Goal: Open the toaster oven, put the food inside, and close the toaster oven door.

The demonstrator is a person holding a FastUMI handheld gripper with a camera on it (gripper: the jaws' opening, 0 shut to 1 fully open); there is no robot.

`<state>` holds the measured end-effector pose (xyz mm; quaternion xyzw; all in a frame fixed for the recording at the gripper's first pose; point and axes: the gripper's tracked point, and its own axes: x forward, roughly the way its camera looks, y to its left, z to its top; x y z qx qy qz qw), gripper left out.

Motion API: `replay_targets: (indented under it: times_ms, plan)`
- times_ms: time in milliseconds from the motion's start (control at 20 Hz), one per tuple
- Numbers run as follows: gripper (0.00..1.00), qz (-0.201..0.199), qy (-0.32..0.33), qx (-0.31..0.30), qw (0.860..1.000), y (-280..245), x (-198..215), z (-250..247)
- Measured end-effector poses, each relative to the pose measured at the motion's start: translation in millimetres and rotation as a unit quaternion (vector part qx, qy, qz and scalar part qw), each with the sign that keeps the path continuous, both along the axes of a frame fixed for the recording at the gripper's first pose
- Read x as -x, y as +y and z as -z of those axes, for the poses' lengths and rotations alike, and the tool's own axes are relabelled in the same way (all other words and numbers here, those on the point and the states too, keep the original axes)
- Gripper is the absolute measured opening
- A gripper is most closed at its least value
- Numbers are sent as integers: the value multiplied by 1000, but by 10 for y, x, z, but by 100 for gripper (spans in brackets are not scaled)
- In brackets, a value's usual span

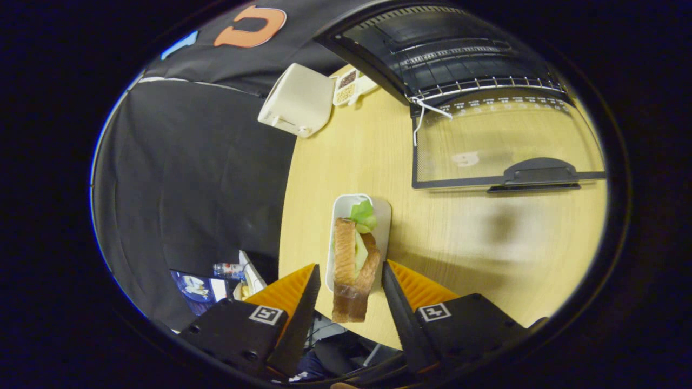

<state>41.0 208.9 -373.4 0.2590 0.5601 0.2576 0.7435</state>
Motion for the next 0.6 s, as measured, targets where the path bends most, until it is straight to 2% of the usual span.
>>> replay_targets:
  times_ms: [50, 200, 400, 600]
  plan:
    - [74, -1, 7, -1, 1000, 18, -16, 20]
    - [43, 14, 35, -15, 999, 43, -19, -4]
    - [33, 8, 27, -35, 999, 45, 58, -229]
    - [32, 25, 16, -74, 997, -66, 98, -652]
